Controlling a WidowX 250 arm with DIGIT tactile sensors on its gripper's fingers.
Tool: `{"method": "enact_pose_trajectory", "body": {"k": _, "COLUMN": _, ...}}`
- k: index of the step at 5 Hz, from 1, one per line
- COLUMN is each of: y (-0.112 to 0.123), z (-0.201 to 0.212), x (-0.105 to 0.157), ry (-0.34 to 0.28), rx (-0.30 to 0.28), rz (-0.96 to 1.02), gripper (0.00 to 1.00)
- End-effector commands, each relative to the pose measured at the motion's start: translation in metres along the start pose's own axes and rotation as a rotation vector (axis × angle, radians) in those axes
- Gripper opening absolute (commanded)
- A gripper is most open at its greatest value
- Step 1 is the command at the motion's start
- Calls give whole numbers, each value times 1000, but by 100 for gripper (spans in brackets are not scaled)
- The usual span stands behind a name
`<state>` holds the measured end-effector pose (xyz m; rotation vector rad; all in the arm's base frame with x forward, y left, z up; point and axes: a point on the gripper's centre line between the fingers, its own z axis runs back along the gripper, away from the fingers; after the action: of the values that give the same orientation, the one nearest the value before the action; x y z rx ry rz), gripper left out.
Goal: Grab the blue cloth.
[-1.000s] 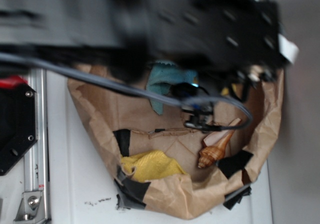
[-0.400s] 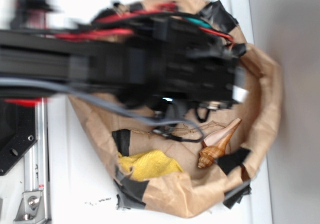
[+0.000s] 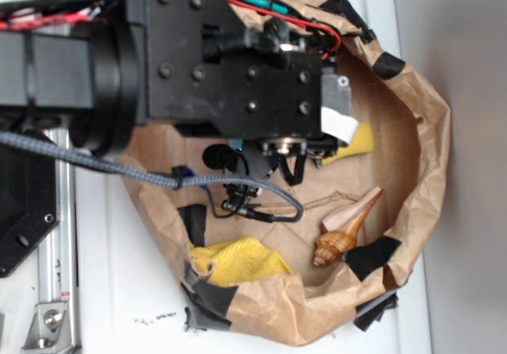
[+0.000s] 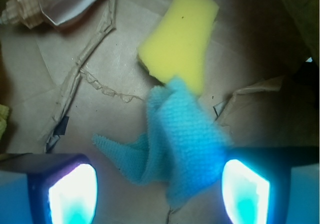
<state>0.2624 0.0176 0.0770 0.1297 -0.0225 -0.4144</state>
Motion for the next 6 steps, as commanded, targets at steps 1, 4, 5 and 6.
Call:
{"method": "enact_pose_trajectory", "body": {"k": 1, "y": -4, "z": -35, "x": 16, "ry": 19, "rx": -1, "rz": -28, "gripper": 100}}
{"method": "enact_pose_trajectory", "body": {"k": 4, "y": 15, "z": -32, "x": 13, "ry": 12, "rx": 8, "rz": 5, "gripper": 0}}
{"method": "enact_pose_trajectory", "body": {"k": 5, "y": 22, "z": -7, "x": 13, "ry": 9, "rx": 44, "rz": 25, "gripper": 0}}
{"method": "enact_pose_trajectory", "body": {"k": 6, "y": 10, "z": 46, "x": 14, "ry": -24, "rx": 45, "rz": 13, "gripper": 0}}
